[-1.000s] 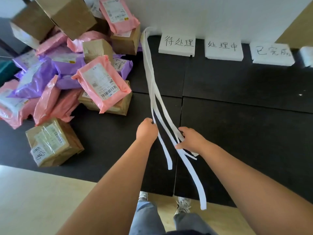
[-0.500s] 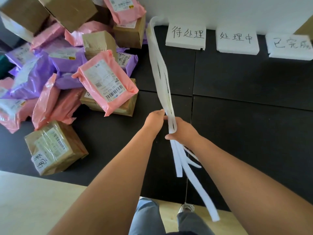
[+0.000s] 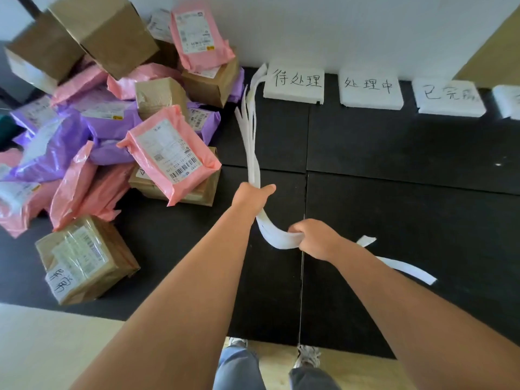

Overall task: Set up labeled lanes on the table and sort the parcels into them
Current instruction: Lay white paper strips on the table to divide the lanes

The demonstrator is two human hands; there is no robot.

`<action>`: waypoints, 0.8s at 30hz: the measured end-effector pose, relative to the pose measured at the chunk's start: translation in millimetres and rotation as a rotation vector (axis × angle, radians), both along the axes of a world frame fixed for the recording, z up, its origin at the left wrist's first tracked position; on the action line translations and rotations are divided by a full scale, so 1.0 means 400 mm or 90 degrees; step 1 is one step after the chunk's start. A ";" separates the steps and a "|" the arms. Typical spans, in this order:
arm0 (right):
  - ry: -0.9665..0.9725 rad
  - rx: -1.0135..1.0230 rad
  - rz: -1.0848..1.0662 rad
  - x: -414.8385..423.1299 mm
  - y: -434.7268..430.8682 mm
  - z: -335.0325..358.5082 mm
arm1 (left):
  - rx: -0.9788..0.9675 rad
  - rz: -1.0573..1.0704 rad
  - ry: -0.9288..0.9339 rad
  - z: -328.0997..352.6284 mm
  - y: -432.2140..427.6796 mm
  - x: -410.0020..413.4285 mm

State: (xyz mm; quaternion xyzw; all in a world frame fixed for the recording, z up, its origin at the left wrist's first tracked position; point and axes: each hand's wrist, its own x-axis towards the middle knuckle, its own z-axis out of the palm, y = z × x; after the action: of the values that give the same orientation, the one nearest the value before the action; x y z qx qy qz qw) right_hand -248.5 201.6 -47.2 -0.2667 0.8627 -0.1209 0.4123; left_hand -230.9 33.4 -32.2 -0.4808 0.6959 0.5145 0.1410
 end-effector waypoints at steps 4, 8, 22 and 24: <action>0.009 0.084 0.044 -0.005 0.048 0.019 | -0.015 -0.010 -0.014 -0.008 0.023 0.018; 0.076 0.161 0.029 -0.023 0.110 0.053 | -0.023 -0.029 -0.029 -0.006 0.052 0.052; 0.249 0.419 0.053 -0.077 0.402 0.056 | -0.120 -0.198 0.016 -0.001 0.296 0.108; 0.230 0.349 0.023 -0.082 0.404 0.050 | -0.122 -0.193 0.010 -0.004 0.326 0.107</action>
State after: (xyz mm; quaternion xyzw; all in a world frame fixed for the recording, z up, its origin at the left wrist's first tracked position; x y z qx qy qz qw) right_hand -281.2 363.1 -27.0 -0.1781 0.9174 0.1724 0.3114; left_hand -188.0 163.8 -33.8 -0.3777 0.8073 0.4223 0.1651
